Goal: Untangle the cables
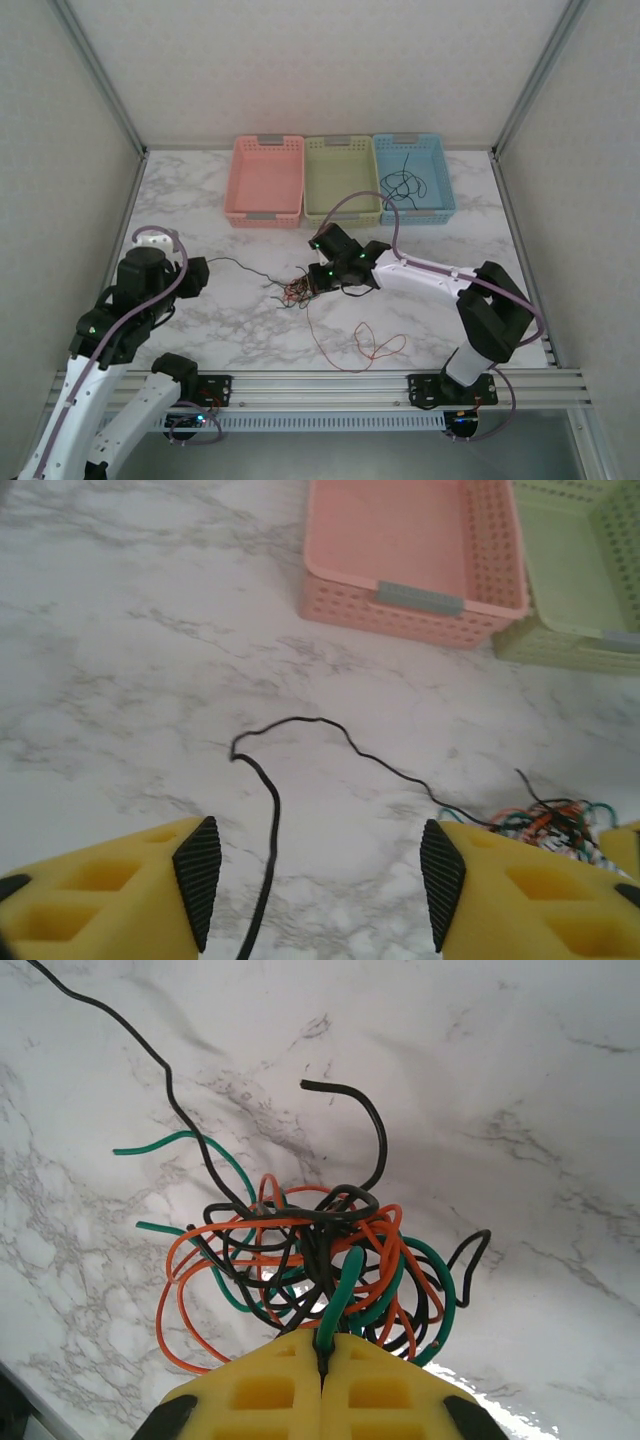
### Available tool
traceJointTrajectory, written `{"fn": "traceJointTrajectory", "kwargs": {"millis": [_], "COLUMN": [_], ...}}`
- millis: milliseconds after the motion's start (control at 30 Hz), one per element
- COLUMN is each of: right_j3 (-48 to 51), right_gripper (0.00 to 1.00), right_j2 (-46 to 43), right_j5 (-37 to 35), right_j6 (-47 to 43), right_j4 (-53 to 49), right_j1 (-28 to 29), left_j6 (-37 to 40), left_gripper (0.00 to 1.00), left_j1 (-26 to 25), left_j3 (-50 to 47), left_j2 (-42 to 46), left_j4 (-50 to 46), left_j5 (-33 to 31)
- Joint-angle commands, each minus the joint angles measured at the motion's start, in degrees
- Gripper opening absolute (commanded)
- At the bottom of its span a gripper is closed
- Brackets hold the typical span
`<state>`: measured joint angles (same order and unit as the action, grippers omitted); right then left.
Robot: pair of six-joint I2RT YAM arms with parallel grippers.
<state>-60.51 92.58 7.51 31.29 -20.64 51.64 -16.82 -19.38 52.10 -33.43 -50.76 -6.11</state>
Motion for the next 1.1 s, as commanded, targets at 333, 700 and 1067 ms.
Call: {"fn": "traceJointTrajectory", "kwargs": {"millis": [333,700,1067], "right_j3": [4.8,6.8,7.1], "right_gripper": [0.0,0.0,0.0], "right_j2": [-1.4,-3.5,-3.4], "right_j5": [2.7,0.9,0.5], "right_j6": [0.3,-0.3,-0.3], "right_j4": [4.6,2.6,2.9], "right_j1": [-3.4,-4.7,-4.9], "left_j6": [-13.0,0.1,-8.2], "left_gripper": [0.73,0.86,0.8], "left_j1": [-3.4,-3.5,-3.5], "left_j3": [-2.6,21.0,9.9], "left_j2": [-5.4,-8.1,-5.6], "left_j4": [5.8,-14.2,0.6], "left_j5": [13.5,-25.5,11.1]}}
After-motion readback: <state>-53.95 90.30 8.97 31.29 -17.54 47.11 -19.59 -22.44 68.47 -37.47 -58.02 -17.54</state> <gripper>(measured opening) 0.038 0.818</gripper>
